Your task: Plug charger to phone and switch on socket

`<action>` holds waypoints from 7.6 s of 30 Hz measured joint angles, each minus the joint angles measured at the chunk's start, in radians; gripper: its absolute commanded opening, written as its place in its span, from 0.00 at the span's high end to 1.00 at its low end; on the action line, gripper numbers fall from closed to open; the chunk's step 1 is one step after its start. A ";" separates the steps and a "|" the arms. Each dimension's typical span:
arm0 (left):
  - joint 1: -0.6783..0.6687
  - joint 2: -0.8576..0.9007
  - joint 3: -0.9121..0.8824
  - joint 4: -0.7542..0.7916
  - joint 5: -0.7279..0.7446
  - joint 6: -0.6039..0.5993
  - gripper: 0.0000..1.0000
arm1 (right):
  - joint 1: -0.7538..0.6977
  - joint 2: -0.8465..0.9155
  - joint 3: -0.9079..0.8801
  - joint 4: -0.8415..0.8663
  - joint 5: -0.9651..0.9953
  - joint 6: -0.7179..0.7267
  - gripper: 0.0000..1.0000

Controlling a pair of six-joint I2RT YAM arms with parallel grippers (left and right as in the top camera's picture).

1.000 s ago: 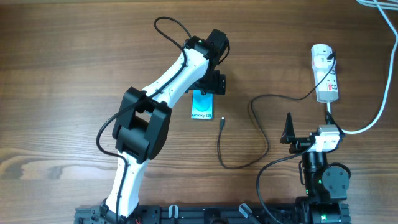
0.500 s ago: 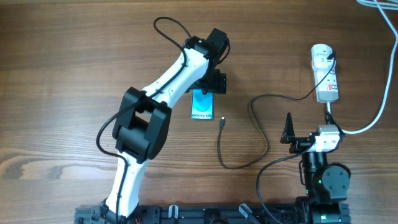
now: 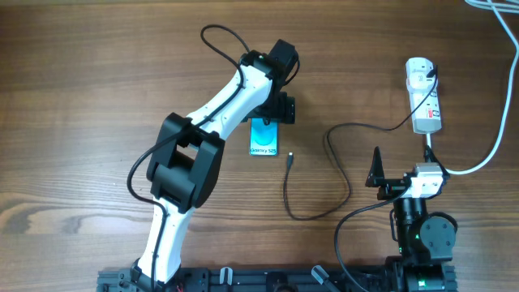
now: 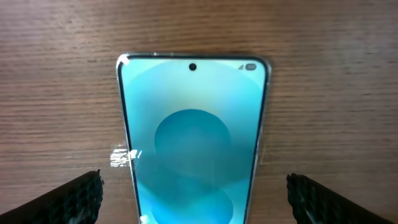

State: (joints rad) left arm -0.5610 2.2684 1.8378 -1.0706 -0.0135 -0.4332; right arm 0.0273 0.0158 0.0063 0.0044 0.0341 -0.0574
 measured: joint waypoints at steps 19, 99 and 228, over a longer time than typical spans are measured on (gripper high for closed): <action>0.000 -0.002 -0.105 0.097 -0.003 -0.011 0.00 | 0.000 0.000 0.000 0.000 0.000 0.000 0.00; 0.014 -0.215 -0.128 -0.037 0.236 -0.018 0.24 | 0.000 0.000 0.000 0.000 0.000 0.000 0.00; 0.439 -0.221 -0.128 -0.115 1.534 -0.179 0.26 | 0.000 0.000 0.000 0.000 0.000 0.000 0.00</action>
State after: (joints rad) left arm -0.1219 2.0476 1.7096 -1.1858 1.5208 -0.6121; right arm 0.0273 0.0158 0.0063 0.0048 0.0338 -0.0574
